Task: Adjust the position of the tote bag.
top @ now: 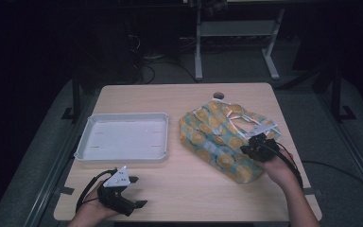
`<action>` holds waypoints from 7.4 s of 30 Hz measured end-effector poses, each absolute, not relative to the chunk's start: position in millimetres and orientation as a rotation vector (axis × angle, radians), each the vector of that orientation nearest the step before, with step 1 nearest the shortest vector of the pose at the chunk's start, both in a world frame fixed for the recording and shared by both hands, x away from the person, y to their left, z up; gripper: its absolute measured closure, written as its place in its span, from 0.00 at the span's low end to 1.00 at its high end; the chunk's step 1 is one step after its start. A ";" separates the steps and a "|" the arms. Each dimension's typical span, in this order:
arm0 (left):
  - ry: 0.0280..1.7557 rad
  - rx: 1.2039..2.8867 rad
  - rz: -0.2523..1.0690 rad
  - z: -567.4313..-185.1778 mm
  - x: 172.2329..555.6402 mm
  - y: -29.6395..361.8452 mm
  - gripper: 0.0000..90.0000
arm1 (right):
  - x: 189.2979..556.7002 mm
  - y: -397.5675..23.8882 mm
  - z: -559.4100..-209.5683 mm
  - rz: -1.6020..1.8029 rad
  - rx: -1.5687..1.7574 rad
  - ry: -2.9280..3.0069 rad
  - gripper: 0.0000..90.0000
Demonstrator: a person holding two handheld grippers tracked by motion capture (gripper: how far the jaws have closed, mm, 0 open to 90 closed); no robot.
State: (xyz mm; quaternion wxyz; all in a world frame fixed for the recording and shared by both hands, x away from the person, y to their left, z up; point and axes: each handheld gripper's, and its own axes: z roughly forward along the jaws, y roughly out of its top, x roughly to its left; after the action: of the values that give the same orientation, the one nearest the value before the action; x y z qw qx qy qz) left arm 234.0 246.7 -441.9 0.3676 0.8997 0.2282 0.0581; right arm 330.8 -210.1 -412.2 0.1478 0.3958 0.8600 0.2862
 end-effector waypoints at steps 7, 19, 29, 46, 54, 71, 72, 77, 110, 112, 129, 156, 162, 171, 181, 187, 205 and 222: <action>0.585 2.305 0.148 -441.6 234.3 249.8 0.15 | 366.6 -173.3 -401.6 0.904 1.016 2.511 1.00; 0.584 2.302 0.144 -442.4 233.0 249.8 0.15 | 382.7 -147.5 -420.9 0.930 0.913 2.628 1.00; 0.574 2.301 0.141 -442.0 232.2 249.0 0.15 | 369.5 -144.5 -423.7 0.951 0.827 2.727 1.00; 0.586 2.282 0.168 -426.1 238.4 230.5 0.15 | 338.5 -152.8 -406.8 1.026 0.822 2.708 0.90; 0.617 2.236 0.205 -401.8 265.6 211.8 0.16 | 331.6 -184.9 -398.3 1.020 0.969 2.599 0.77; 0.594 2.217 0.256 -374.3 349.5 161.1 0.24 | 320.5 -256.4 -397.5 0.956 1.178 2.413 0.65; 0.594 2.215 0.252 -374.8 353.8 157.6 0.24 | 320.0 -258.1 -397.6 0.956 1.186 2.405 0.65; 0.586 2.229 0.230 -376.8 374.4 142.8 0.25 | 315.3 -264.8 -400.1 0.946 1.232 2.369 0.62; 0.678 2.323 0.182 -410.0 496.2 47.5 0.25 | 386.0 -297.4 -442.2 0.871 1.523 2.198 0.37; 0.677 2.341 0.179 -413.2 499.8 42.4 0.25 | 390.3 -296.4 -448.5 0.863 1.526 2.211 0.38; 0.716 2.398 0.166 -436.5 519.1 23.2 0.25 | 394.9 -284.4 -463.2 0.790 1.473 2.280 0.60; 0.600 2.501 0.091 -454.2 513.0 1.1 0.96 | 392.5 -278.5 -461.2 0.812 1.474 2.325 0.98; 0.613 2.498 0.068 -451.5 513.7 3.6 0.99 | 393.2 -279.6 -459.5 0.792 1.473 2.325 0.99; 0.621 2.390 0.037 -430.6 514.6 14.9 1.00 | 391.1 -285.8 -446.1 0.861 1.472 2.282 0.99; 0.602 2.256 0.001 -393.8 502.3 36.4 1.00 | 376.8 -288.4 -408.7 0.975 1.405 2.216 0.99; 0.569 2.231 -0.005 -375.2 483.2 45.7 1.00 | 361.1 -286.4 -392.5 1.036 1.383 2.207 0.99; 0.514 2.177 -0.006 -354.1 418.4 96.4 1.00 | 304.0 -245.7 -359.7 1.123 1.212 2.290 0.99; 0.449 2.197 -0.042 -368.7 359.4 128.4 0.99 | 257.7 -218.7 -371.5 1.159 1.106 2.422 0.99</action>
State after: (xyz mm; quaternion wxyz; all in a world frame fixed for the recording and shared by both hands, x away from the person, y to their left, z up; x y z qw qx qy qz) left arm 359.4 128.4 -368.7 0.4342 0.8824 0.1805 -0.0170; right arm 257.7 -218.7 -371.5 0.1187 0.3784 0.8281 0.3963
